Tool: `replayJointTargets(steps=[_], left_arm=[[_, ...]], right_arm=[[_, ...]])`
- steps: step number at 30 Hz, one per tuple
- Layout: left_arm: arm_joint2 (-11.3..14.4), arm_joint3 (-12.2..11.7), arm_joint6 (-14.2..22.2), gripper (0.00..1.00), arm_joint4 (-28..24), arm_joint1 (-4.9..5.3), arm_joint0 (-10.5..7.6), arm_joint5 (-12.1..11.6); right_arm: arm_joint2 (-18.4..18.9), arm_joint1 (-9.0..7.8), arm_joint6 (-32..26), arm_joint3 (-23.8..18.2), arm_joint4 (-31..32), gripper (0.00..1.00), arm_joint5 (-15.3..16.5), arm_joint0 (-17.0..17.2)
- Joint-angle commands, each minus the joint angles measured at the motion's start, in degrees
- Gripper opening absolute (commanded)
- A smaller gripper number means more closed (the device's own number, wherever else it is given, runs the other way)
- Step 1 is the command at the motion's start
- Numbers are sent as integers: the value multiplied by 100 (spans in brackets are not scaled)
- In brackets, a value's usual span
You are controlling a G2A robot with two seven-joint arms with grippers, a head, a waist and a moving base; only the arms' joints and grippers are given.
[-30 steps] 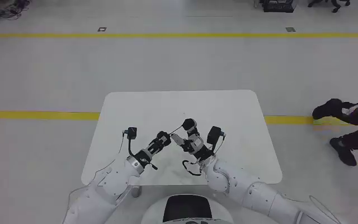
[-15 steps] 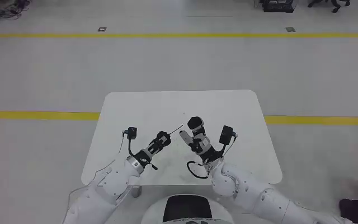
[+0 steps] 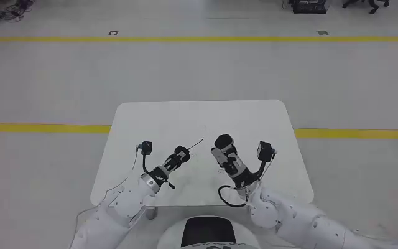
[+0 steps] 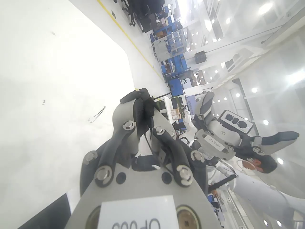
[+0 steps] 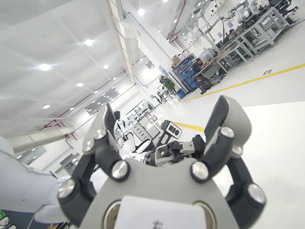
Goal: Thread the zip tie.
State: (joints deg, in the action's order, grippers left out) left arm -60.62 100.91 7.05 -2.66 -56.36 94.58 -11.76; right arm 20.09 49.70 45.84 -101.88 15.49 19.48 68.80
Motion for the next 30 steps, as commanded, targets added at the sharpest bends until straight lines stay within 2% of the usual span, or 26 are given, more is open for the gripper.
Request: replayJointTargets(steps=[1,5,17,30], left_arm=[[0,0,0,0,0,0,0,0],[0,0,0,0,0,0,0,0],[0,0,0,0,0,0,0,0],[0,0,0,0,0,0,0,0]], right_arm=[[-100,-78,50,-76,-80,100,0,-62],[-341,-201,131,-212,-211,100,0,-217],[-1006,-419,299,-420,-443,100,0,-661],[-1029,-463,338,-482,-584,100,0,-695]])
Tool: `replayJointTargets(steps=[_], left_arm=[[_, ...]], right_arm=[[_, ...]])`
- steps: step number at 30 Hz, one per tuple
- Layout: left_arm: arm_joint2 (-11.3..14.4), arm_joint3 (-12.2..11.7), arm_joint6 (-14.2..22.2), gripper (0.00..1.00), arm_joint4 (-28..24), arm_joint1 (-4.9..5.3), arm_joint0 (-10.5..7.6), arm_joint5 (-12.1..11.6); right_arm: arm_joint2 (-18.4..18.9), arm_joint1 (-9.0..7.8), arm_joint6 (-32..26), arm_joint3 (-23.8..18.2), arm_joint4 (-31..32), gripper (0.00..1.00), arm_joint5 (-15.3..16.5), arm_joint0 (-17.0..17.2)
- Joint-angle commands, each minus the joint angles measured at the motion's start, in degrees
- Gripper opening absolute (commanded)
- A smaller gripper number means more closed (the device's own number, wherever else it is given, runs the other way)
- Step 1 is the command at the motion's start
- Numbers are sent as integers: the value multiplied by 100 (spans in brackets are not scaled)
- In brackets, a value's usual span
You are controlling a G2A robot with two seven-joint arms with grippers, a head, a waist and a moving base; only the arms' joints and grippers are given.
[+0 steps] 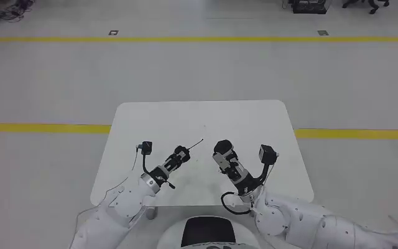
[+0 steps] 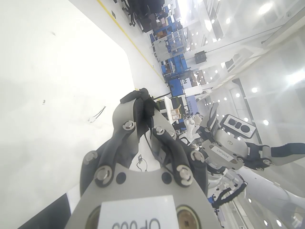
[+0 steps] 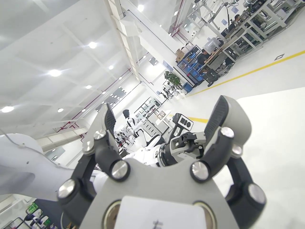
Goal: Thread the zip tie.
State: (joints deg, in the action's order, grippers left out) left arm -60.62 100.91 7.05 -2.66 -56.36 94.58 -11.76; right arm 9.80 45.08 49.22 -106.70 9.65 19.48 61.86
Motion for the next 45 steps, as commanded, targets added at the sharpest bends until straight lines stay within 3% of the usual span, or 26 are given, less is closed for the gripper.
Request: replayJointTargets(steps=[1,5,9,14,20,27,35,45], left_arm=[[0,0,0,0,0,0,0,0],[0,0,0,0,0,0,0,0],[0,0,0,0,0,0,0,0],[0,0,0,0,0,0,0,0],[0,0,0,0,0,0,0,0],[0,0,0,0,0,0,0,0],[0,0,0,0,0,0,0,0],[0,0,0,0,0,0,0,0]], right_arm=[[0,0,0,0,0,100,0,0],[223,26,-154,31,-116,100,0,81],[618,-48,-293,16,-171,100,0,183],[1153,-322,-746,-200,-219,100,0,401],[1778,-641,-1422,-578,-901,100,0,779],[2550,-817,-2353,-885,-1630,100,0,1290],[3339,-743,-3255,-1009,-2019,100,0,1914],[4225,-419,-4423,-1061,-2439,100,0,2540]])
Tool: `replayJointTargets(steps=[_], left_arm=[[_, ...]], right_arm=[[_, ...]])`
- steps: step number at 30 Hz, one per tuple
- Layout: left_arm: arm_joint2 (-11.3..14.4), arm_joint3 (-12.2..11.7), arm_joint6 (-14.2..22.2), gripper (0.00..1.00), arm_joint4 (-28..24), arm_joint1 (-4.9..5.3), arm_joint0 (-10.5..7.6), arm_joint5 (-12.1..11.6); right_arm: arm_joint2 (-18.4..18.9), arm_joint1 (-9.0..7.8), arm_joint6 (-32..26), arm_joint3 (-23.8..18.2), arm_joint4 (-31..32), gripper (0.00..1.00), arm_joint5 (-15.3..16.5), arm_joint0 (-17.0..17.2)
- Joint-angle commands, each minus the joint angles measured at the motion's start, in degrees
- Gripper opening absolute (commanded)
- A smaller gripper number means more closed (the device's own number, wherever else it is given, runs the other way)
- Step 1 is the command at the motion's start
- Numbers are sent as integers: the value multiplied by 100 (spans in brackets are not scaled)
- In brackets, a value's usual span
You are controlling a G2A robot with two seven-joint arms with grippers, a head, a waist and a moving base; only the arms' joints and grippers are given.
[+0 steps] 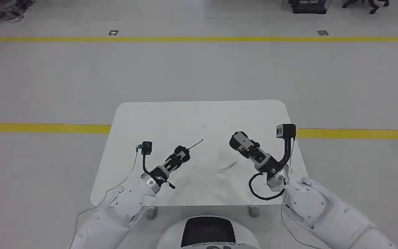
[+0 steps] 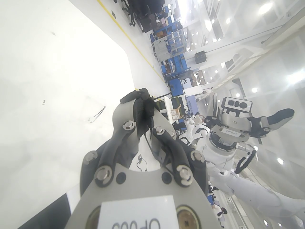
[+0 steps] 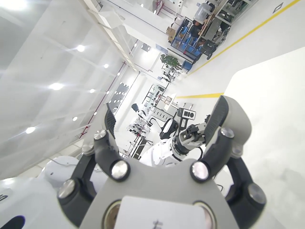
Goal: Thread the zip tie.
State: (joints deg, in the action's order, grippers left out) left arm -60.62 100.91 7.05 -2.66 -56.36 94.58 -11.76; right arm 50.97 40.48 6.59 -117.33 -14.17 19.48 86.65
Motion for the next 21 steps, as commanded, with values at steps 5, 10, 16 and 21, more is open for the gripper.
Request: replayJointTargets(steps=[5,10,16,21], left_arm=[[0,0,0,0,0,0,0,0],[0,0,0,0,0,0,0,0],[0,0,0,0,0,0,0,0],[0,0,0,0,0,0,0,0]], right_arm=[[557,251,-769,43,-285,100,0,339],[1010,507,-1364,129,-446,100,0,607],[1482,830,-2018,220,-586,100,0,854],[1798,1095,-2518,302,-678,100,0,1002]])
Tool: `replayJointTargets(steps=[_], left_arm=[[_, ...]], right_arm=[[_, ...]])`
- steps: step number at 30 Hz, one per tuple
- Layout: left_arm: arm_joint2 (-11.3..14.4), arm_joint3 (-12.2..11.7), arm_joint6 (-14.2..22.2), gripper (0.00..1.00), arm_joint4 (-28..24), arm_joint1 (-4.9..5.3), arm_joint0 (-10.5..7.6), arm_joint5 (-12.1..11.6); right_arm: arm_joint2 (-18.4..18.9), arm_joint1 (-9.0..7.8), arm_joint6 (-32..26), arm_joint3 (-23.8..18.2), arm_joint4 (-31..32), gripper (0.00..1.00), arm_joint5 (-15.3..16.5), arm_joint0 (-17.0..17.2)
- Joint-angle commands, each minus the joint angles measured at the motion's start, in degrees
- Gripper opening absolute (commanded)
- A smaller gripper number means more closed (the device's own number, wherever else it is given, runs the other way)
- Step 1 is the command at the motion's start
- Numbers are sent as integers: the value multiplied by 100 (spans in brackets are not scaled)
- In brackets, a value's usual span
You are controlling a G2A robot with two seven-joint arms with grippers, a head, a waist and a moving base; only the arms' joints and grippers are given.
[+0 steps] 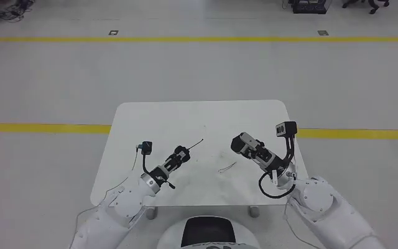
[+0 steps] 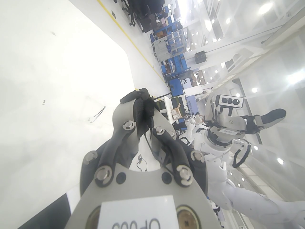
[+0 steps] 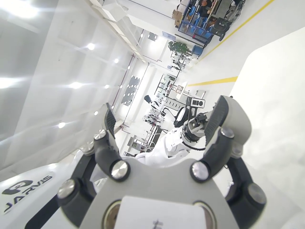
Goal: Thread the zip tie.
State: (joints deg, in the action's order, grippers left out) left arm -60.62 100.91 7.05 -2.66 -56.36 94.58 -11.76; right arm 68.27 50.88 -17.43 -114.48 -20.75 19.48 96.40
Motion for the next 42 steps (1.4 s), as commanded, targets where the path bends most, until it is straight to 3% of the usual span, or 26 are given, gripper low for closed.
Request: replayJointTargets(steps=[1,15,30,42], left_arm=[[0,0,0,0,0,0,0,0],[0,0,0,0,0,0,0,0],[0,0,0,0,0,0,0,0],[30,-10,13,0,-188,-19,-17,-1]], right_arm=[[124,106,-206,34,-39,100,0,51],[849,867,-1628,325,-273,100,0,305],[1404,1562,-2960,676,-445,100,0,466],[1374,1591,-2990,710,-506,100,-38,422]])
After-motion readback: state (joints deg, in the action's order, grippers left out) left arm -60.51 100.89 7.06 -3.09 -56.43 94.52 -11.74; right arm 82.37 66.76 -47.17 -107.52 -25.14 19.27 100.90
